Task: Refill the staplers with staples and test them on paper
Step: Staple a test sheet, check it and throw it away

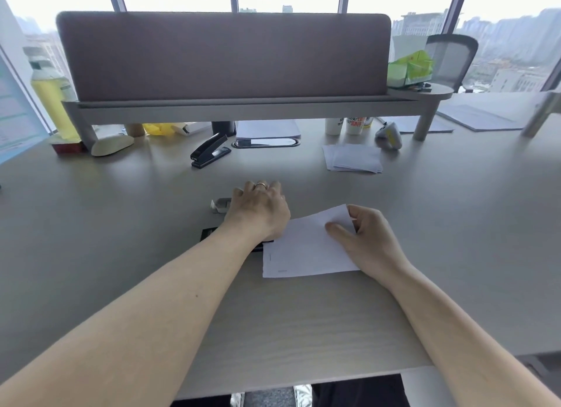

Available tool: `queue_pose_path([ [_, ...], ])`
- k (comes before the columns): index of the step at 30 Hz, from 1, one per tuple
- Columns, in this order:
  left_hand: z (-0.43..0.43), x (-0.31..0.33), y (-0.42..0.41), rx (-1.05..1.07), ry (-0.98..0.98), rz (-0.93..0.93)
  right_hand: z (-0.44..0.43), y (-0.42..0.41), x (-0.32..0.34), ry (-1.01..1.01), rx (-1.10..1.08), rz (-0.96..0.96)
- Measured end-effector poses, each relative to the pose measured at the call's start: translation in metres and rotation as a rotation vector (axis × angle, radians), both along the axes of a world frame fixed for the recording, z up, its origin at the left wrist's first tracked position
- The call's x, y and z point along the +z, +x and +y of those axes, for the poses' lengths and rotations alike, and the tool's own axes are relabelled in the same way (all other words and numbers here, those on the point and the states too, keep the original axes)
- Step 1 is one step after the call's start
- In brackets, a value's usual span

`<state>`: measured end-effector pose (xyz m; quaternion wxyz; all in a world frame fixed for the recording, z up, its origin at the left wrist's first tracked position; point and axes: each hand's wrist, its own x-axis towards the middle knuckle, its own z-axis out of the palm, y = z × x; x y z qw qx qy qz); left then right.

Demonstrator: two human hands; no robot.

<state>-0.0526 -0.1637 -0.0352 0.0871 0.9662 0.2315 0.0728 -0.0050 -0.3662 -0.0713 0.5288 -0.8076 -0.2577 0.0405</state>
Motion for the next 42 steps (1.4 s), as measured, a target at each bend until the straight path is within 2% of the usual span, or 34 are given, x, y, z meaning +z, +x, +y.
queue_pose_path([
  [18,0.003,0.001,0.004,-0.025,-0.045,0.067,-0.001,0.002,-0.001,0.02,0.02,0.021],
  [32,0.018,0.016,0.0,-0.017,-0.327,-0.129,-0.001,-0.003,0.004,0.045,0.038,0.076],
  [35,0.021,0.025,-0.004,-0.058,-0.478,-0.179,-0.003,-0.006,0.009,0.11,0.046,0.123],
  [39,0.028,0.055,-0.009,-0.107,-0.52,-0.218,-0.008,-0.005,0.014,0.289,0.023,0.228],
  [42,0.034,0.06,-0.014,-0.116,-0.642,-0.238,-0.009,-0.004,0.015,0.397,-0.026,0.289],
])
